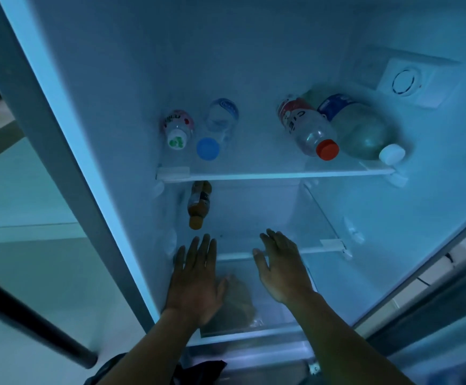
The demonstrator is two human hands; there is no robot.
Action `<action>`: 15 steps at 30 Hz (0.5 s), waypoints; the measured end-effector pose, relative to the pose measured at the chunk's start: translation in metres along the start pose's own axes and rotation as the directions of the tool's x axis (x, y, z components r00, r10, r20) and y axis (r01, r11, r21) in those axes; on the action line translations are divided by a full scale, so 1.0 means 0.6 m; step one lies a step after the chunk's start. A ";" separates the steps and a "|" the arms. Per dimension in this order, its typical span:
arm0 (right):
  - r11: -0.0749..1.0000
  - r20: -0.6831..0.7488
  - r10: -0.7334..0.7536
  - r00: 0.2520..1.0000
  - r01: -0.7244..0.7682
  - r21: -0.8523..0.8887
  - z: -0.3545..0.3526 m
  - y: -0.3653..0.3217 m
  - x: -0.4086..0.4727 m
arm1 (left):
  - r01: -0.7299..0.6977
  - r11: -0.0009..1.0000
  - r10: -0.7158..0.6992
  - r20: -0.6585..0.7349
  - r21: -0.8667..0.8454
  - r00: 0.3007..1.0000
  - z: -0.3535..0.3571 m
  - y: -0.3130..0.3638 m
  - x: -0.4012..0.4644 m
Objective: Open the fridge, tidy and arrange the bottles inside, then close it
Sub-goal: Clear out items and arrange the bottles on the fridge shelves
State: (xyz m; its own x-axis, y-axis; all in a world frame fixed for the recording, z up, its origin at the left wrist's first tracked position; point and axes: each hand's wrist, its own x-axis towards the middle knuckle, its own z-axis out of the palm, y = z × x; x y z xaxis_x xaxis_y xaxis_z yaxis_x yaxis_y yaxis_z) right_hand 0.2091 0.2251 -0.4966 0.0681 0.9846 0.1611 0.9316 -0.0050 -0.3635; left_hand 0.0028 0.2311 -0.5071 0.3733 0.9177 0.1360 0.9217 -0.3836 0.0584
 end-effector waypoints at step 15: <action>0.980 0.081 0.148 0.986 -0.157 0.122 -0.036 -0.191 0.170 | 0.001 0.999 0.004 0.105 -0.043 0.994 0.000 0.007 0.003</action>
State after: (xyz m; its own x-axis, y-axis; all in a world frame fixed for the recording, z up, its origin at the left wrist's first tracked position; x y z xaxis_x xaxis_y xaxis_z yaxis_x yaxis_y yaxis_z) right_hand 0.1168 0.3221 -0.4186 0.1760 0.9839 0.0303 0.8587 -0.1384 -0.4935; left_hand 0.0075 0.2314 -0.5069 0.3856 0.9221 0.0311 0.9167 -0.3867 0.1008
